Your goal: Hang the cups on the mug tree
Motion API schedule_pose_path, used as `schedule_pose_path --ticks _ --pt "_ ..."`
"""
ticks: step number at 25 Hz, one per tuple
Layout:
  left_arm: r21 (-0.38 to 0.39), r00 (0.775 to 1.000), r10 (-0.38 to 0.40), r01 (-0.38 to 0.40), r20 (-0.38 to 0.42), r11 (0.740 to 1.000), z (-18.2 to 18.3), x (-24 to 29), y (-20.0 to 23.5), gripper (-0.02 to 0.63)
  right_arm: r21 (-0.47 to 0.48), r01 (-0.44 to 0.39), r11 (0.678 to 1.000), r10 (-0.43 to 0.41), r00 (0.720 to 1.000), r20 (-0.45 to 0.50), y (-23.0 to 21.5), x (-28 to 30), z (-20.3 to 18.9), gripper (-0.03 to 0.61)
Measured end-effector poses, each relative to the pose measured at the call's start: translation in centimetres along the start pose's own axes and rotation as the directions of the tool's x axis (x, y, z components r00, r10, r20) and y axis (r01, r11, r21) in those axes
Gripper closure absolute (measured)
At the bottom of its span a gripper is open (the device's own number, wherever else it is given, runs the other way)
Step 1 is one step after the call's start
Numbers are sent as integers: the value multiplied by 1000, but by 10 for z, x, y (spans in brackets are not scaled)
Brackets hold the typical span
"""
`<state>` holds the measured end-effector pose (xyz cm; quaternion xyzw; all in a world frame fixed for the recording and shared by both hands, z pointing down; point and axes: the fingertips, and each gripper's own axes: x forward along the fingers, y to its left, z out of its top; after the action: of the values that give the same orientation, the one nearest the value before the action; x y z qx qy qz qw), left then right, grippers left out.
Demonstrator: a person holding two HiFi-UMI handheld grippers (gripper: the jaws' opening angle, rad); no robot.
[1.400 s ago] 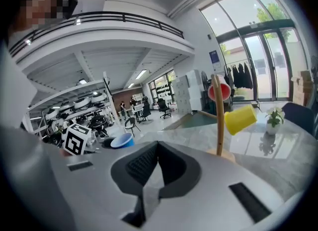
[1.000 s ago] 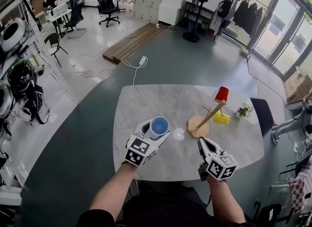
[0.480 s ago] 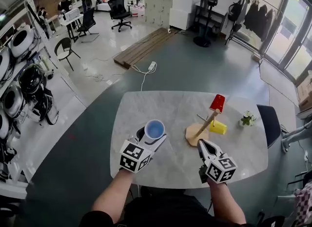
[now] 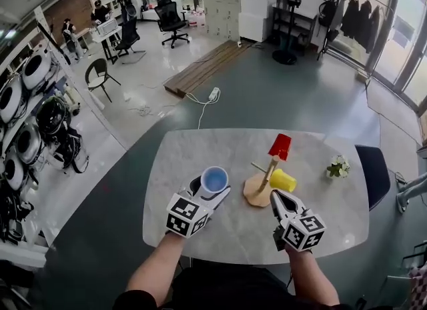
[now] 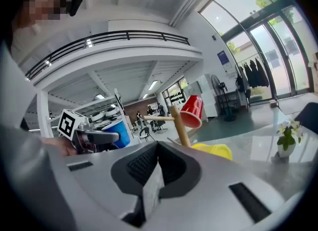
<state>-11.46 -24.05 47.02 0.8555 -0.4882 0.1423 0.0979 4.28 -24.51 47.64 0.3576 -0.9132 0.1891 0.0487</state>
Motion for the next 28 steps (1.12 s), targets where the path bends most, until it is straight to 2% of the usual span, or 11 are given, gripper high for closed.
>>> schedule_pose_path --ticks 6,16,22,28 --pt "0 999 0 0 -50 1000 -4 36 -15 307 23 -22 999 22 1000 -11 -23 -10 -6 566" --pt "103 985 -86 101 -147 990 -18 93 -9 307 32 78 996 -79 997 16 -45 -11 12 566" --pt "162 959 -90 137 -267 977 -47 115 3 307 54 142 988 -143 990 13 -53 -23 10 566" --pt "188 937 -96 167 -336 968 -65 128 8 307 76 157 985 -159 987 26 -48 -26 9 566"
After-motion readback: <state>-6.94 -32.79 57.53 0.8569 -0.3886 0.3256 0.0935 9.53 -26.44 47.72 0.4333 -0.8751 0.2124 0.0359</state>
